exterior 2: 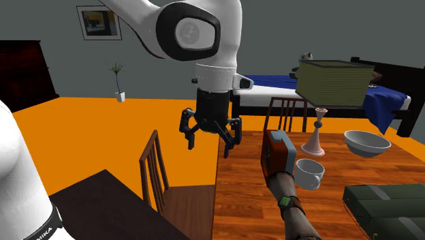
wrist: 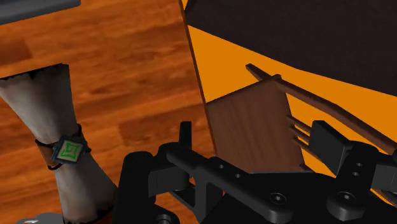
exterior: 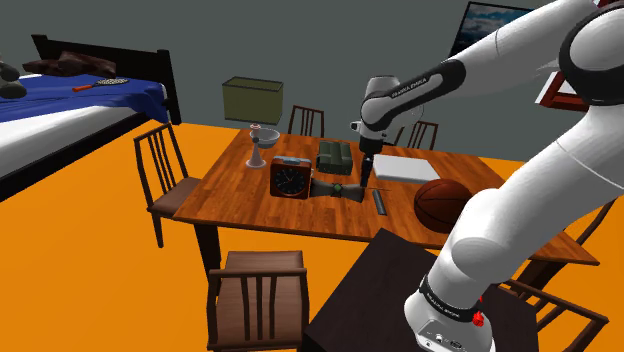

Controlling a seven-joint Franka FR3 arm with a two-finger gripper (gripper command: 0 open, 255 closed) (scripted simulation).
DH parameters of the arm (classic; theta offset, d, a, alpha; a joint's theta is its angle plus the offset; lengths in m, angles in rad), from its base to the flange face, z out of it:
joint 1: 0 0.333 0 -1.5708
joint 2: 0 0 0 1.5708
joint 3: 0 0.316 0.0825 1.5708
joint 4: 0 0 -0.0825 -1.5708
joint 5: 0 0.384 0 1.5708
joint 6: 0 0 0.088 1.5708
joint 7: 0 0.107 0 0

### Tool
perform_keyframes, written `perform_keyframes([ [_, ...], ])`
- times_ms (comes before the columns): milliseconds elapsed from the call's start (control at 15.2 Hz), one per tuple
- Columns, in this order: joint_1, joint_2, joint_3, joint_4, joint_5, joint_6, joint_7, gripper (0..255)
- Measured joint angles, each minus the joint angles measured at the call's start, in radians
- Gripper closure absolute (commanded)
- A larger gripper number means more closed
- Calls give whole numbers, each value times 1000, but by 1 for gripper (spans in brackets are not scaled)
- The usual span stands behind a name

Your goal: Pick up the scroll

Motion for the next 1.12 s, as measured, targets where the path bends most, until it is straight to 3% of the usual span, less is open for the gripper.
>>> perform_keyframes([
  [330,17,210,-76,66,71,161,-164,0],
  [528,19,361,-96,142,168,237,-285,0],
  [792,-22,525,-82,241,293,298,-444,0],
  [1122,-121,740,-9,406,436,353,-612,0],
])
